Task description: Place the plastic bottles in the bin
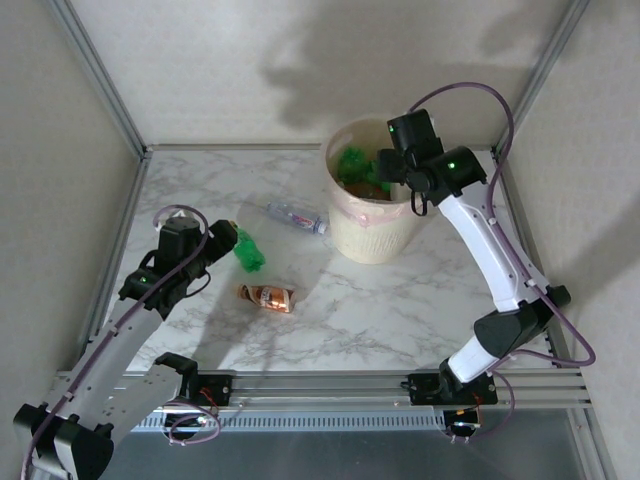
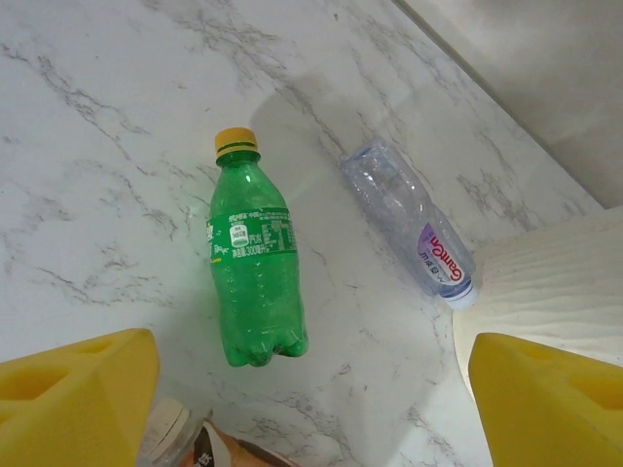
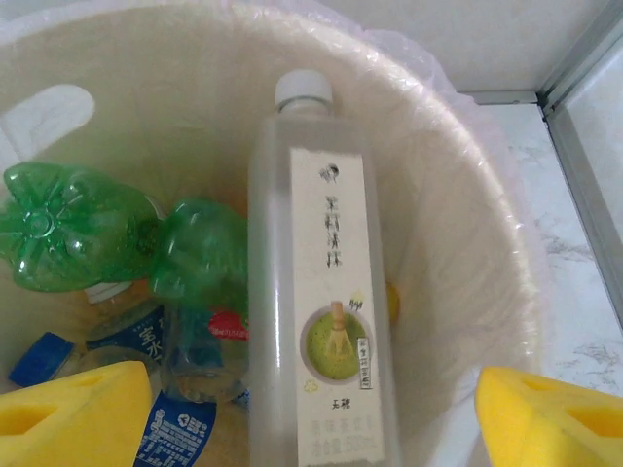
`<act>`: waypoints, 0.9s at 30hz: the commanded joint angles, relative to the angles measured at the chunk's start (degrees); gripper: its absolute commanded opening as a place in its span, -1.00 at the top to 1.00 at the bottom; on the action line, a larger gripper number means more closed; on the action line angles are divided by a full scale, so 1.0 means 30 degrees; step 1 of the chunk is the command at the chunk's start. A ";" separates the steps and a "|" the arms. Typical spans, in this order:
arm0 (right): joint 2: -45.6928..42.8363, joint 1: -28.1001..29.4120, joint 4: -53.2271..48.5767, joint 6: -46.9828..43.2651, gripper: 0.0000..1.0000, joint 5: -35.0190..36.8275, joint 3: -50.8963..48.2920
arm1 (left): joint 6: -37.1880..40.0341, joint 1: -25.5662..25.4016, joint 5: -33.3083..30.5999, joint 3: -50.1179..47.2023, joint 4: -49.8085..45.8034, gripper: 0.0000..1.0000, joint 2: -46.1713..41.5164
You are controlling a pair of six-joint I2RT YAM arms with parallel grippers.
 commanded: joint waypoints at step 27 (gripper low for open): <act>-0.3135 1.1219 0.5928 0.3433 -0.55 -0.1098 -0.6513 | -0.1579 0.0523 -0.0718 -0.1338 0.3647 -0.82 0.6059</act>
